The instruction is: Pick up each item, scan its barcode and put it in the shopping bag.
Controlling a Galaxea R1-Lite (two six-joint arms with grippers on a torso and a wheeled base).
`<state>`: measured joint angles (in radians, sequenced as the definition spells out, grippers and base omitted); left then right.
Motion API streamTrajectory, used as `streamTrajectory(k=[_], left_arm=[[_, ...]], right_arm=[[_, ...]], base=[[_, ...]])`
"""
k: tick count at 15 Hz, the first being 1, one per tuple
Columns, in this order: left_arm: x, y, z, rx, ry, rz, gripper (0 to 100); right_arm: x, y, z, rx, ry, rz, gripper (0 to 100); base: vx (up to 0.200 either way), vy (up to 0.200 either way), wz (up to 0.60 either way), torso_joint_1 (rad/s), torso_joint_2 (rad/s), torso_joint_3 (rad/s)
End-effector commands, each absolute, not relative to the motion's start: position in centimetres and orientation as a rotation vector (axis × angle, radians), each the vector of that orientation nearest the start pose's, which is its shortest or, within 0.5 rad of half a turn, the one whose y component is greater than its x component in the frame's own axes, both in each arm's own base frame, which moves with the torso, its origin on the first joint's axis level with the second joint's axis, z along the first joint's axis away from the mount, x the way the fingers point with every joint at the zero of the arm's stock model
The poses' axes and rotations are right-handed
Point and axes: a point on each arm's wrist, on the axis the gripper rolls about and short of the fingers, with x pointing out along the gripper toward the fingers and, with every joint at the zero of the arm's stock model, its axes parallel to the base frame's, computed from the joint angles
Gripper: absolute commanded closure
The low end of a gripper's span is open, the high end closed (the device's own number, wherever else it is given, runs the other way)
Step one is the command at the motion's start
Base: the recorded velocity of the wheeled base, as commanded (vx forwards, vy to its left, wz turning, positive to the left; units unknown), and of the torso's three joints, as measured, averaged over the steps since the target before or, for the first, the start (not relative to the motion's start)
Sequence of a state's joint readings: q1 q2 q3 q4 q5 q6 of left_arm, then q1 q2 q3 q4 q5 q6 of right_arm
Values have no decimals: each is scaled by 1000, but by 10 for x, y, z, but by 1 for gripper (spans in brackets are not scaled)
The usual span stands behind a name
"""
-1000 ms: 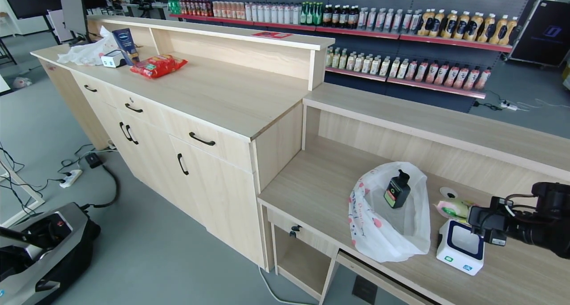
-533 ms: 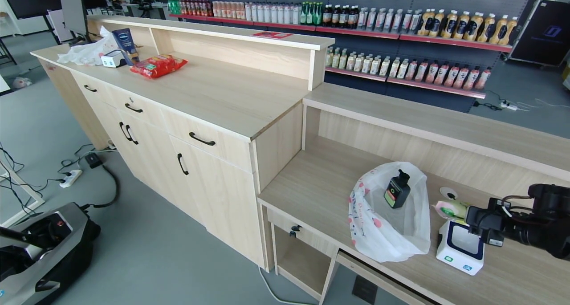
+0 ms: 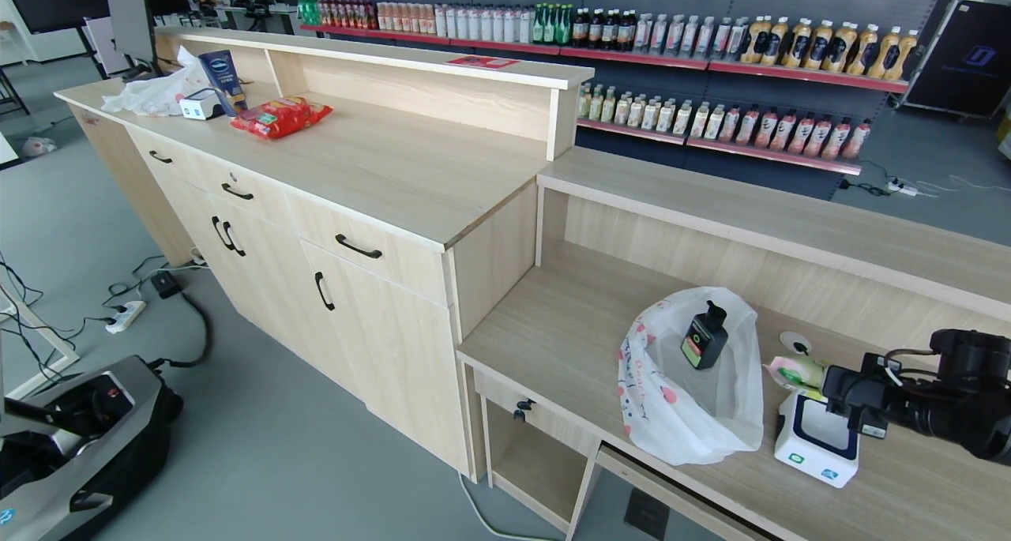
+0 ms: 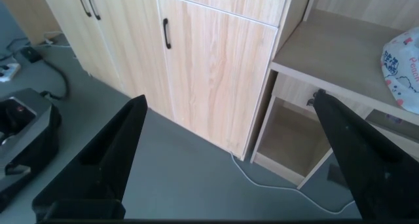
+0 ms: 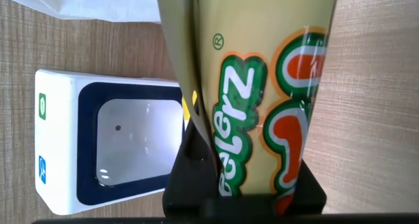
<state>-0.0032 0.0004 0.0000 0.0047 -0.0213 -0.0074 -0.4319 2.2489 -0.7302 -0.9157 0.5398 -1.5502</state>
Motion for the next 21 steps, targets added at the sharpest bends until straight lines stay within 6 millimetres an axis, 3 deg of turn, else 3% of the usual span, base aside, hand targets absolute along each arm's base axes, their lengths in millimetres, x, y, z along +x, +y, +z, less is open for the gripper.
streamTrajectory(k=[1, 6, 14, 18, 20, 21], left_arm=[[-23, 0, 75, -8, 6, -25, 0], [-23, 0, 75, -9, 6, -25, 0], [-23, 0, 75, -8, 6, -25, 0], [-23, 0, 75, -8, 6, -25, 0], [-23, 0, 75, -8, 6, -25, 0], [-23, 0, 75, -9, 6, -23, 0]], right_arm=[[327, -138, 1, -1217, 339, 488, 100], [328, -138, 2, -1215, 336, 484, 100], [318, -135, 28, -1225, 325, 468, 100], [311, -138, 28, -1225, 340, 465, 100], [313, -137, 56, -1254, 282, 408, 100], [304, -133, 90, -1209, 263, 337, 100]], base=[[0, 0, 0, 0, 0, 0], [0, 0, 0, 0, 0, 0], [0, 0, 0, 0, 0, 0], [0, 0, 0, 0, 0, 0], [0, 0, 0, 0, 0, 0], [0, 0, 0, 0, 0, 0]])
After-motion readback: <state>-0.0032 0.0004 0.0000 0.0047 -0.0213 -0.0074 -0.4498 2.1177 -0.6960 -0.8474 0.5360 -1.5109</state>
